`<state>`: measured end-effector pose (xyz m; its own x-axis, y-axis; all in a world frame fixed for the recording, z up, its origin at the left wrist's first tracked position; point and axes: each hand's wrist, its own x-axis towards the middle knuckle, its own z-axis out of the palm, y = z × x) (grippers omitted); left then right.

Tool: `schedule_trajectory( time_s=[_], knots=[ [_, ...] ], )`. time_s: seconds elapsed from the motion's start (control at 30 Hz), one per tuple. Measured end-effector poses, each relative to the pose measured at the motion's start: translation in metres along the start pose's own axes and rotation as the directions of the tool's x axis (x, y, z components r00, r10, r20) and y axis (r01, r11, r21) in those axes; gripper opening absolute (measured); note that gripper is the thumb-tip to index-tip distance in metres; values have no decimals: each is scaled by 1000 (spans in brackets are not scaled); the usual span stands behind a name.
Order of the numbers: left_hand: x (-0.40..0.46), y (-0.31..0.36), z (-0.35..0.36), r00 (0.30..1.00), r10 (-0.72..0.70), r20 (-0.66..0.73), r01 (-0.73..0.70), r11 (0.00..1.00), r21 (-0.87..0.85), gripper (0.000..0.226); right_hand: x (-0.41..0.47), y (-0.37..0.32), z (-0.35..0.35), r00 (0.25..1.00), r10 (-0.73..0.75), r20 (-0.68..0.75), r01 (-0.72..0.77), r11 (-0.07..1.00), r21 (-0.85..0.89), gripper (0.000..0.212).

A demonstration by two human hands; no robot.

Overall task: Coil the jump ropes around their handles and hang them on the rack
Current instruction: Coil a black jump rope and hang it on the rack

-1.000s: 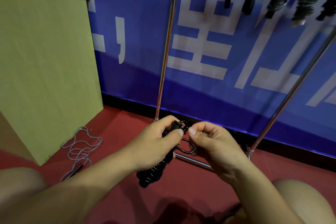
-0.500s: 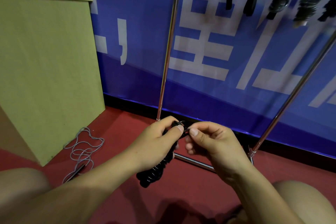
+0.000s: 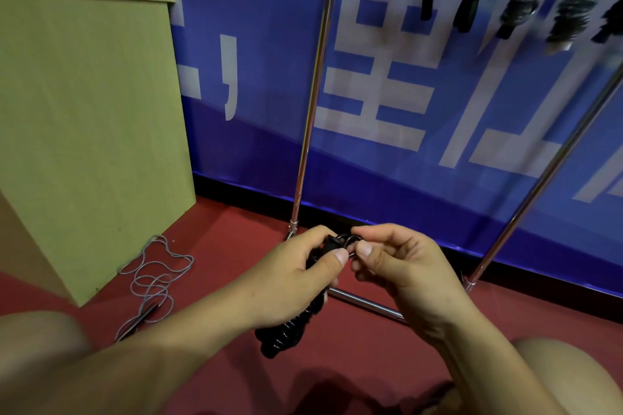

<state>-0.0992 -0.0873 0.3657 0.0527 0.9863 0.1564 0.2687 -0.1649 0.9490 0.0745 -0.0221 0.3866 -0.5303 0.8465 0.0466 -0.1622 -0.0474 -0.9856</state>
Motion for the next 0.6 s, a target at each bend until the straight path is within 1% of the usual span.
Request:
schedule_trajectory(
  time_s=[0.13, 0.3, 0.4, 0.47, 0.5, 0.57, 0.6],
  knots=[
    [1, 1, -1, 1000, 6, -23, -6, 1000, 29, 23, -1, 2, 3, 1000, 3, -22, -5, 997, -71, 26],
    [2, 3, -1, 1000, -29, -9, 29, 999, 16, 14, 0, 4, 5, 1000, 3, -24, -4, 999, -33, 23],
    [1, 7, -3, 998, -54, 12, 54, 998, -32, 17, -1, 8, 6, 1000, 10, 6, -10, 1000, -27, 23],
    [0, 10, -3, 996, -82, 20, 84, 993, -83, 26, -1, 10, 7, 999, 30, 46, -29, 999, -16, 32],
    [0, 11, -2, 995, -100, 20, 102, 988, -116, 29, 0, 10, 7, 997, 40, 69, -40, 999, -2, 41],
    [0, 14, -2, 991, -134, 15, 135, 975, -176, 26, 1, 12, 7, 992, 51, 112, -55, 998, 40, 64],
    [-1, 15, -2, 989, -149, 16, 150, 968, -200, 26, 2, 12, 7, 991, 48, 129, -55, 997, 56, 68]
  ],
)
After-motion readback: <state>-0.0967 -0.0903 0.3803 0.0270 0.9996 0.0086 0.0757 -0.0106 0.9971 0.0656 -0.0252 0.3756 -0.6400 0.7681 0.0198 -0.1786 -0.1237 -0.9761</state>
